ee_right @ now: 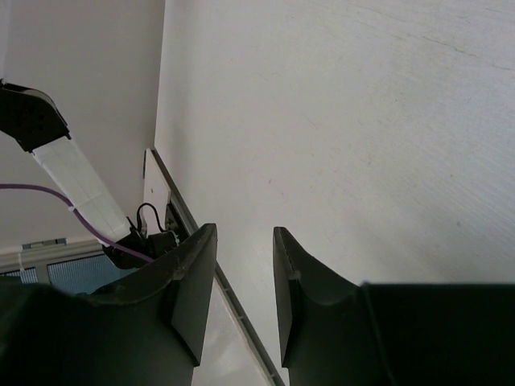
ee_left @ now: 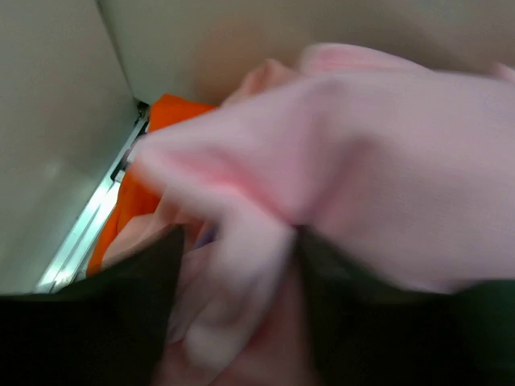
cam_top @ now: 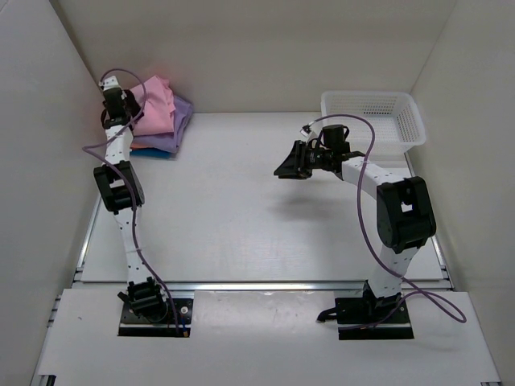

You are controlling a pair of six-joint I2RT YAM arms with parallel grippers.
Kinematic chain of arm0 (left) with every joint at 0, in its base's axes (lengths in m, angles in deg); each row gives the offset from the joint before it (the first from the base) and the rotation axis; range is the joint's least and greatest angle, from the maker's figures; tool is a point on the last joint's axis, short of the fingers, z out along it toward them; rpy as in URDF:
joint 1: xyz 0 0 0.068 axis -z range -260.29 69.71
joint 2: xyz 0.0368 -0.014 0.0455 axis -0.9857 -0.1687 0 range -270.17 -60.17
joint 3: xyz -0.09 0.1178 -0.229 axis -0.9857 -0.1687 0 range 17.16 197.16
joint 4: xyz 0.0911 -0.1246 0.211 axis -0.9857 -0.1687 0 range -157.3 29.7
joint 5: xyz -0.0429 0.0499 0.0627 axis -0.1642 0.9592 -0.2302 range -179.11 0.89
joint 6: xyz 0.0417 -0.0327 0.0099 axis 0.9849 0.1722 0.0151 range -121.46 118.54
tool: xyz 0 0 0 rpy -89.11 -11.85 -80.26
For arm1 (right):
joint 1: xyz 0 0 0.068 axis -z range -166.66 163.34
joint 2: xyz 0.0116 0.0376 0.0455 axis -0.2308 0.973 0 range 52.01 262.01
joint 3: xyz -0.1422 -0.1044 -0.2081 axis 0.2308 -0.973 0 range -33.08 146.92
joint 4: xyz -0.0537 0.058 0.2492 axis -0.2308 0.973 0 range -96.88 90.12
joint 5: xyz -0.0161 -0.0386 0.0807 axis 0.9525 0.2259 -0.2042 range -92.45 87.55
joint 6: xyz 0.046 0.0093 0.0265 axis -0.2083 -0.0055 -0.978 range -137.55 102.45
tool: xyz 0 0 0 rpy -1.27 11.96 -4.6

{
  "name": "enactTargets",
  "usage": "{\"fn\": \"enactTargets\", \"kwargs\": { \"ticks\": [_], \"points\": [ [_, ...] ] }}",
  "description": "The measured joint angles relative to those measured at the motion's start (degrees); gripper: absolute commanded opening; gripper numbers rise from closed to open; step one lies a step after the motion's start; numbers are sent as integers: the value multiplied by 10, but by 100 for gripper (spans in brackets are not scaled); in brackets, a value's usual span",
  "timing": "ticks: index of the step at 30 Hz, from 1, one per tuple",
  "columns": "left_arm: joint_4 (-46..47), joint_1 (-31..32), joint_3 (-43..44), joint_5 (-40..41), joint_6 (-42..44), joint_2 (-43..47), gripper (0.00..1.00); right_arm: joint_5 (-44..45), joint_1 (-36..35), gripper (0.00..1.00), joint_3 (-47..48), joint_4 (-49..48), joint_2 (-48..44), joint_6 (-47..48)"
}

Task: Fold and stack the t-shirts
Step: Put the neatly folded tshirt into the corner of the board with the left arm

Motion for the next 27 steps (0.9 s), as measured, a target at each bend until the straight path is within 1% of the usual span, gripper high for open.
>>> {"fn": "enactTargets", "kwargs": {
  "ticks": [1, 7, 9, 11, 14, 17, 20, 23, 27],
  "points": [
    [1, -1, 0, 3, 0, 1, 98, 0, 0, 32, 0, 0, 0, 0],
    [-10, -10, -9, -2, -12, 21, 99, 10, -9, 32, -4, 0, -6, -6],
    [-13, -7, -43, -4, -16, 55, 98, 21, -17, 34, -16, 2, -22, -7],
    [-19, -4, -90, -9, -19, 106, 98, 34, -27, 36, -26, 14, -45, -5],
    [-20, 0, -197, -39, -22, 219, 99, 59, -40, 38, -43, 29, -85, 3],
    [-23, 6, -302, -78, -30, 335, 98, 85, -50, 39, -85, 37, -140, 7],
    [-40, 26, -411, -92, -30, 440, 99, 108, -52, 39, -130, 54, -196, 17],
    [-50, 77, -520, -103, -20, 523, 98, 126, -39, 39, -170, 82, -252, 32],
    [-70, 206, -686, -83, 7, 634, 99, 141, -9, 40, -216, 106, -322, 43]
  ]
}}
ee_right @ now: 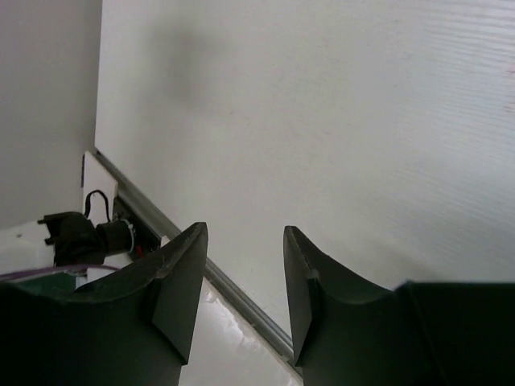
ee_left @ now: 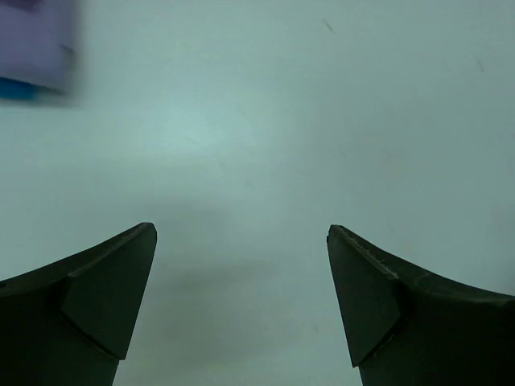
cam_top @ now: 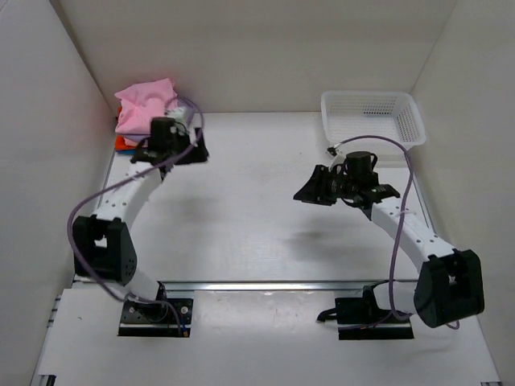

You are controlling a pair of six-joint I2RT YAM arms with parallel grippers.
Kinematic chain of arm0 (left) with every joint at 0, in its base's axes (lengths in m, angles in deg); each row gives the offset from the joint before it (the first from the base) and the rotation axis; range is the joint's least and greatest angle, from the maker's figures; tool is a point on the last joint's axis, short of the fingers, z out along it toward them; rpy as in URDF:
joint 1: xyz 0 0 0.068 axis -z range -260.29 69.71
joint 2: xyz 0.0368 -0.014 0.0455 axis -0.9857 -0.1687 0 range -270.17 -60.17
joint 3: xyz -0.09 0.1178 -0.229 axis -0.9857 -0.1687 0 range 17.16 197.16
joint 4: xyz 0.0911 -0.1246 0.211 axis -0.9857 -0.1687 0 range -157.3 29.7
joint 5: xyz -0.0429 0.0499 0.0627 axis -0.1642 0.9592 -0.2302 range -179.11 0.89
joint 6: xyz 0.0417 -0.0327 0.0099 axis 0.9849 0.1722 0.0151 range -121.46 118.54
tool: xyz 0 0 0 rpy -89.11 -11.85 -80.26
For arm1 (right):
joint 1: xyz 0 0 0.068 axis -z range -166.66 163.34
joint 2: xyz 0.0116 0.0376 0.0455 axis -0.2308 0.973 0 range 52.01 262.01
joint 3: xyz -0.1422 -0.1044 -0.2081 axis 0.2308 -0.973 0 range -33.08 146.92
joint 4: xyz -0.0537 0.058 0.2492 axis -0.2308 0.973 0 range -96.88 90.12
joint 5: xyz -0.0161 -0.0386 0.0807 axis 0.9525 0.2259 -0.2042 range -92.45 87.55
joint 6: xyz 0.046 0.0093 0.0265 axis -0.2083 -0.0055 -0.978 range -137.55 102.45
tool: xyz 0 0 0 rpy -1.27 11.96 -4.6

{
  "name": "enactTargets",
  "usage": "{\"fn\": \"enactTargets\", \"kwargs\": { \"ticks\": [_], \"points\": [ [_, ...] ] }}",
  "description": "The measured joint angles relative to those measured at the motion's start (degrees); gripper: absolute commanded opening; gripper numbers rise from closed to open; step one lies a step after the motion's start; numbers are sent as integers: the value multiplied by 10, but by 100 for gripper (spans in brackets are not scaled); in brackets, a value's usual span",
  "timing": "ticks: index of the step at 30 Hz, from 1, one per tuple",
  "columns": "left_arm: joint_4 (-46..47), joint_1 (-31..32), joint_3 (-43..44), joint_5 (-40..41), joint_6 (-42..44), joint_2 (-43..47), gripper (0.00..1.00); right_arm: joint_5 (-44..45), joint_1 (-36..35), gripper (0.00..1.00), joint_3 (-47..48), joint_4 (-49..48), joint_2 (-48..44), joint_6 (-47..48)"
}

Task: Fold and stack the t-shirts
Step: Put the neatly folded tshirt into the corner of the board with the left arm

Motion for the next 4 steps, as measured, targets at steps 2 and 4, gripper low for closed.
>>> {"fn": "enactTargets", "kwargs": {
  "ticks": [2, 4],
  "points": [
    [-2, 70, -79, -2, 8, 64, 99, 14, 8, 40, -17, 5, -35, 2],
    [-17, 99, -135, -22, 7, 133, 98, 19, 8, 40, -32, 6, -69, 1]
  ]
}}
